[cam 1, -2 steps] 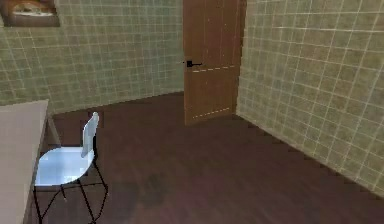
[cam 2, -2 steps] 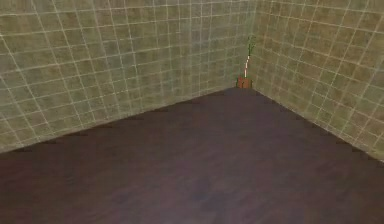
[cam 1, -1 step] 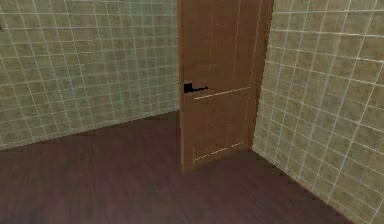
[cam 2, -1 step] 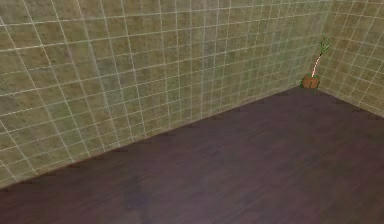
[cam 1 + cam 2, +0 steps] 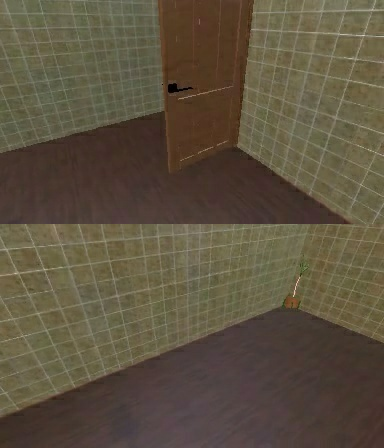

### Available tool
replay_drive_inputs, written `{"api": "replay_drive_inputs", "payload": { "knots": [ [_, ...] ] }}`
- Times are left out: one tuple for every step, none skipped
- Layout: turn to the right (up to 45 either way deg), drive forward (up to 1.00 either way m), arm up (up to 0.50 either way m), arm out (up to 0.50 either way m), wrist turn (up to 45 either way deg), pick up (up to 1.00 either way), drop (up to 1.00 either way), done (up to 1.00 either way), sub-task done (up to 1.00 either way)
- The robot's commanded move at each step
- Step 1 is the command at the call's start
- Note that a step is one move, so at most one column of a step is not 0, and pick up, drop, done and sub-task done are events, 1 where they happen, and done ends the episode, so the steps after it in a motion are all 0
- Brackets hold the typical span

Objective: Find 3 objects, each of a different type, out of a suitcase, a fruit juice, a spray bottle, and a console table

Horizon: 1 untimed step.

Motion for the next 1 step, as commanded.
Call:
{"api": "replay_drive_inputs", "payload": {
  "knots": [
    [3.0, 0.00, 0.00, 0.00, 0.0, 0.00, 0.00, 0.00, 0.00]
  ]
}}
